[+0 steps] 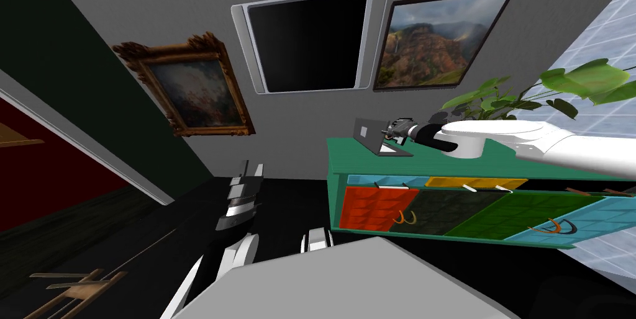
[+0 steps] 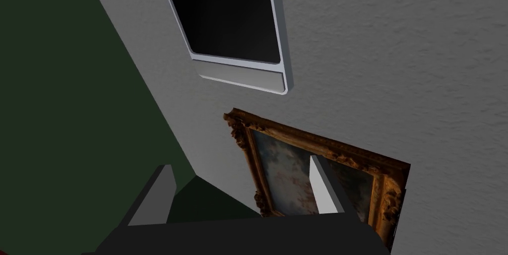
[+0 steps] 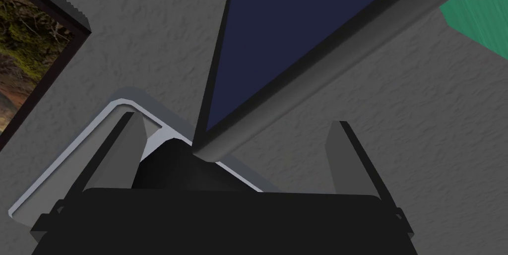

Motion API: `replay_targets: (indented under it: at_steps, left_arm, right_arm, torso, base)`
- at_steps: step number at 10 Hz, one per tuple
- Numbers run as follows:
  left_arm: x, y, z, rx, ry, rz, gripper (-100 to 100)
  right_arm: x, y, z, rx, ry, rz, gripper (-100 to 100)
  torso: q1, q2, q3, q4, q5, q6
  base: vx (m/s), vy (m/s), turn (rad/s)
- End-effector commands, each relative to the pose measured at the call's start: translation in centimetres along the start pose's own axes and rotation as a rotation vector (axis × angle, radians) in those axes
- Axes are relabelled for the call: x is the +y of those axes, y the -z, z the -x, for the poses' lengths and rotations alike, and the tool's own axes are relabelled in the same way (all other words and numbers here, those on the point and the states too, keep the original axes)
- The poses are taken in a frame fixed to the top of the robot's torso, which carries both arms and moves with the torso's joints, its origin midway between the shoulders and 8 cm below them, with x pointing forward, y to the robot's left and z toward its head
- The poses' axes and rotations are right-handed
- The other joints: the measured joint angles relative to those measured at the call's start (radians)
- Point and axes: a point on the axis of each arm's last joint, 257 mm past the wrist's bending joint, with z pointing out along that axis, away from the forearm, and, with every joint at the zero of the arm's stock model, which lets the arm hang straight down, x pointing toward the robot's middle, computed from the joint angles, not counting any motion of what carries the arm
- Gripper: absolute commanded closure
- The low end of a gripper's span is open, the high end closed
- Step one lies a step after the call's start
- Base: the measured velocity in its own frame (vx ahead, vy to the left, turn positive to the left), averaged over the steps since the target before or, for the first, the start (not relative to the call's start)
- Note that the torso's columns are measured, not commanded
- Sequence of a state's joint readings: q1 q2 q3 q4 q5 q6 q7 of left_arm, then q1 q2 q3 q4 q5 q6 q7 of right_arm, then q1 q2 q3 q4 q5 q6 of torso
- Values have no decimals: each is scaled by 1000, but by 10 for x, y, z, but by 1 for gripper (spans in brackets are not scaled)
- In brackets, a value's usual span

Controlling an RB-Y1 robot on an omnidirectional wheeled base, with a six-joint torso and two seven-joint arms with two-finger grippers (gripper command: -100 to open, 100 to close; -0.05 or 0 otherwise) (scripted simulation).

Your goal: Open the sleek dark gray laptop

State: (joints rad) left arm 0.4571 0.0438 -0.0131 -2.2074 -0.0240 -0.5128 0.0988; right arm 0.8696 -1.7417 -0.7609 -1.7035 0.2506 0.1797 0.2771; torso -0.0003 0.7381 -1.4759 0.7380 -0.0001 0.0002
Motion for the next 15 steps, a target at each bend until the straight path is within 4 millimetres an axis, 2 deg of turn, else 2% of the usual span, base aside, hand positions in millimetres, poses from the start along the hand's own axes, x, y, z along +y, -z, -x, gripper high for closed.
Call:
replay_targets:
  at_steps: [1,5,7,8,10,11,12,13,15]
  left_arm:
    - [0,0,0,0,0,0,0]
    - [0,0,0,0,0,0,0]
    - [0,0,0,0,0,0,0]
    - [0,0,0,0,0,0,0]
    - [0,0,0,0,0,0,0]
    - [0,0,0,0,0,0,0]
    - [0,0,0,0,0,0,0]
    - [0,0,0,0,0,0,0]
    - [0,0,0,0,0,0,0]
  right_arm:
    - [0,-4,6,-5,18,-2,-100]
    - [-31,-14,-14,64,20,-75,-100]
    - [-31,-13,-14,65,20,-75,-100]
    - [-24,-12,-10,49,20,-58,100]
    - [-11,-8,-1,18,19,-27,100]
    - [-11,-8,-1,18,19,-27,100]
    - [-1,-4,7,-5,19,-4,100]
    - [-7,-6,2,6,22,-16,100]
    - [-15,-2,-8,11,-98,-19,100]
  torso:
    - [0,0,0,0,0,0]
    - [-2,2,1,1,-1,0]
    - [1,0,0,0,0,0]
    - [2,-2,-1,-1,1,0]
    - [5,-3,-2,-1,5,1]
    - [6,-2,-2,-1,5,1]
    - [3,-1,-1,-1,2,-2]
    - [0,1,0,0,1,1]
    - [-5,3,1,2,-1,0]
  base:
    - [3,17,4]
    - [-73,-40,245]
    - [-54,-28,72]
    - [38,17,-261]
    - [85,53,-227]
    - [68,38,-99]
    - [63,32,-192]
    - [31,23,-54]
    - [-2,-79,67]
